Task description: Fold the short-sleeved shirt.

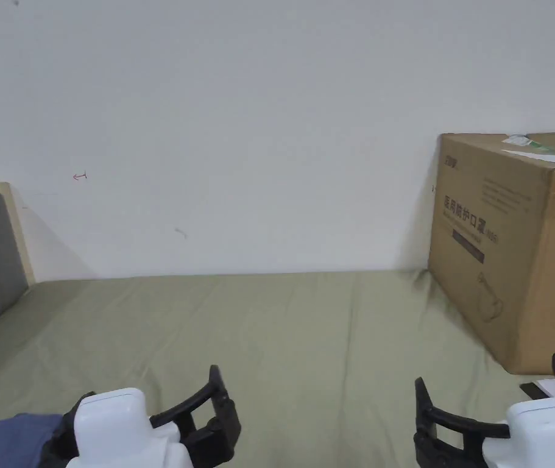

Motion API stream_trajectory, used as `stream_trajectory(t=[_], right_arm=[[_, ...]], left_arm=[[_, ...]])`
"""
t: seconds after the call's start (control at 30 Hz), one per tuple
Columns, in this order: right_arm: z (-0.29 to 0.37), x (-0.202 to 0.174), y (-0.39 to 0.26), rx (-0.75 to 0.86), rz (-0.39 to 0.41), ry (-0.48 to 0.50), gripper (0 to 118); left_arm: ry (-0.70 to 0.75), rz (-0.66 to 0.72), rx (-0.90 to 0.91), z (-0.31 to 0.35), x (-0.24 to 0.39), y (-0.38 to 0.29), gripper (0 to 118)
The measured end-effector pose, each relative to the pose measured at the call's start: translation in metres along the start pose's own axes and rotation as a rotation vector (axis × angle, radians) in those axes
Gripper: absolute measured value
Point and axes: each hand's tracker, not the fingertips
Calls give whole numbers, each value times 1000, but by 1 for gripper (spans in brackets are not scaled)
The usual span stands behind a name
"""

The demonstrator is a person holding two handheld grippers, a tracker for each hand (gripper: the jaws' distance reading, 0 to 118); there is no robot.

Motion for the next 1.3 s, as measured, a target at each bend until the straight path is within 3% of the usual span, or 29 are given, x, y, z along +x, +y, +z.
stream_trajectory(t=[0.07, 0.43, 1.3], right_arm=[[2, -1, -2, -20, -92, 8, 118], [0, 10, -13, -121, -205, 12, 118], [-1, 11, -13, -141, -182, 20, 118]], left_arm=[[-10, -24, 2, 1, 1, -5, 118], [-5, -181, 18, 10, 5, -6, 118], [-72, -203, 34, 14, 15, 3, 118]])
